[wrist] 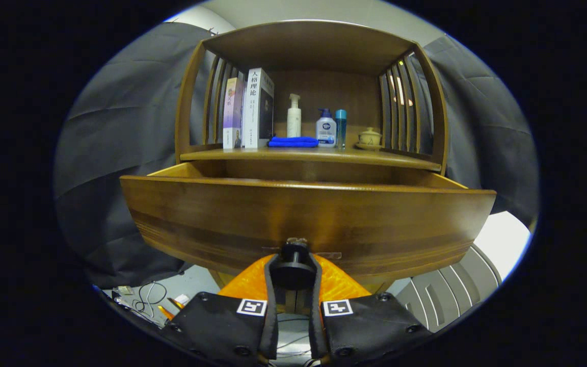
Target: Pull open the drawer, take out the items inside it, and place them on the countertop above the cabinet.
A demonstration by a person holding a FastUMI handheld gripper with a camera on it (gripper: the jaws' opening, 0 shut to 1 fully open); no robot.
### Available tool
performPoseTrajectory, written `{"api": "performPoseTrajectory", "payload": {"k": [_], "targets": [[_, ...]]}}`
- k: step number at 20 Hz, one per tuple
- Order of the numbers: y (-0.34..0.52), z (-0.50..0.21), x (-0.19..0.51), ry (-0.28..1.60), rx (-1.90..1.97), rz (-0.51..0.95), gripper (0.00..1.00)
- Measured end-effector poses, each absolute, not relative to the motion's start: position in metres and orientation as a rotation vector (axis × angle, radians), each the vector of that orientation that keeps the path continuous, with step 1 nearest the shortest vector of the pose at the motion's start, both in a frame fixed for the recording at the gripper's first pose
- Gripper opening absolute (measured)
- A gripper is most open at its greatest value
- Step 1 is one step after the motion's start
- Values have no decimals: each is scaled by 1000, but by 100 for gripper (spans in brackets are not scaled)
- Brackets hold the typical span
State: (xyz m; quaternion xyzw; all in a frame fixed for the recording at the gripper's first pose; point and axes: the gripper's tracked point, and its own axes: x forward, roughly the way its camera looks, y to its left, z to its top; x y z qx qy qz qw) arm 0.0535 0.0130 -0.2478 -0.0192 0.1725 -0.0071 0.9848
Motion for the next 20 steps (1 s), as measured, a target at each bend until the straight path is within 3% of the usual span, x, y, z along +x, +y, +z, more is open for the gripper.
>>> {"api": "performPoseTrajectory", "payload": {"k": [15, 18, 20], "targets": [[20, -252, 17, 393, -35, 3, 26], [17, -255, 9, 438, -19, 25, 42], [8, -255, 2, 465, -11, 23, 65]]}}
